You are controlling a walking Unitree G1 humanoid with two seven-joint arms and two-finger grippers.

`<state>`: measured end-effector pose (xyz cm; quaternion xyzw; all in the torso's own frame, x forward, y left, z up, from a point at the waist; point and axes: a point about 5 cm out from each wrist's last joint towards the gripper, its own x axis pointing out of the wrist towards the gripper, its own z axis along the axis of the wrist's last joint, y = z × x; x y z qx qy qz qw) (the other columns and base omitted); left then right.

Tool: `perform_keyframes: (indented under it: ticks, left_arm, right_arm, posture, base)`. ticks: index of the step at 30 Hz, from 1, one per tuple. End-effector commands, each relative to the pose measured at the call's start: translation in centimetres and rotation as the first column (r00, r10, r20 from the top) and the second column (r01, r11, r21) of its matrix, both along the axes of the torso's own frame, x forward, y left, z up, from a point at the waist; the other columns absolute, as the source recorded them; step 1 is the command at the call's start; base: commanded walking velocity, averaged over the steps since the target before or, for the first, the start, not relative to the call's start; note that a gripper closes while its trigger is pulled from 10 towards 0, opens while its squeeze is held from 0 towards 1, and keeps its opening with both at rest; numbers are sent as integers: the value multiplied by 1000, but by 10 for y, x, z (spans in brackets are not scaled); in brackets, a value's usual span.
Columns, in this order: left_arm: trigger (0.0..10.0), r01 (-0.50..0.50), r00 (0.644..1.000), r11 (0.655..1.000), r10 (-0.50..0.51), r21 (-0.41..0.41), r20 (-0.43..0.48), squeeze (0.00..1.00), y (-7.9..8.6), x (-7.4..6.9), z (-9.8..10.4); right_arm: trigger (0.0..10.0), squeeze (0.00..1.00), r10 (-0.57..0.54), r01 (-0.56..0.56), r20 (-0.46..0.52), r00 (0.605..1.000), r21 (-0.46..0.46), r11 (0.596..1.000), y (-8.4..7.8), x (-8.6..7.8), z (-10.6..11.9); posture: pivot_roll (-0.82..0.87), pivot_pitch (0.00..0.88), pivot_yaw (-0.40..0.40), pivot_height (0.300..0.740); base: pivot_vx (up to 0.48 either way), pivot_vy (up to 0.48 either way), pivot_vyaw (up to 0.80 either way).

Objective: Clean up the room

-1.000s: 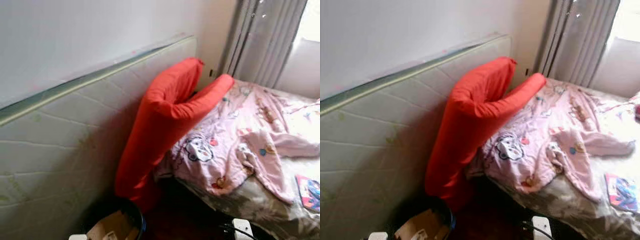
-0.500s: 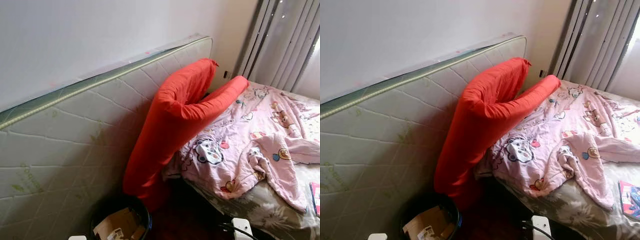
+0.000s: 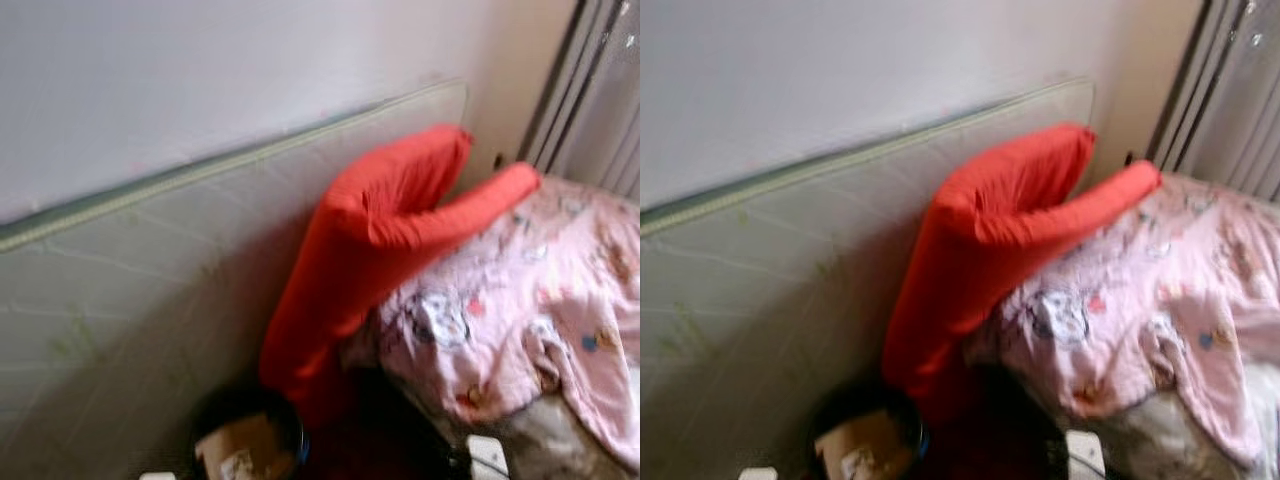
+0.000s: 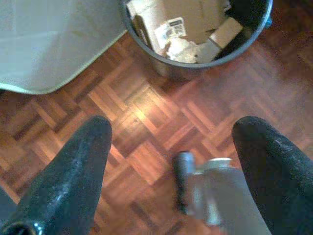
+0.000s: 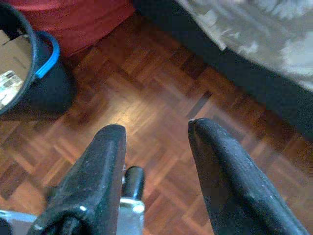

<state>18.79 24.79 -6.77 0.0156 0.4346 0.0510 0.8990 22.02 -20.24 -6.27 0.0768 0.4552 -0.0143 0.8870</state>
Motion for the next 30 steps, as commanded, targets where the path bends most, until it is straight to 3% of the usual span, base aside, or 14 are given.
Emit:
perform_keyframes:
  ticks: [1, 5, 23, 30]
  left_arm:
    - [10000, 11, 1000, 1000, -10, 20, -20, 0, 4, -4, -1]
    - [10000, 11, 1000, 1000, -11, 20, -19, 0, 4, -4, -1]
    - [10000, 8, 1000, 1000, -8, 16, -17, 0, 4, -3, 0]
    - [10000, 13, 1000, 1000, -13, 18, -22, 0, 5, -4, -1]
  right_arm:
    - [10000, 0, -9, 9, 10, 1000, 10, 1000, 3, 1, 0]
    - [10000, 0, -8, 7, 6, 1000, 10, 1000, 3, 1, 0]
    - [10000, 0, 4, -4, -1, 1000, 7, 1000, 2, 1, 0]
    - [10000, 0, -25, 24, 18, 1000, 15, 1000, 4, 1, 0]
  posture:
    - [76, 0, -30, 740]
    - [76, 0, -30, 740]
    - [74, 0, -29, 740]
    - [69, 0, -17, 740]
  base:
    - [0, -274, 0]
    - [0, -273, 0]
    - [0, -275, -761]
    - [0, -276, 0]
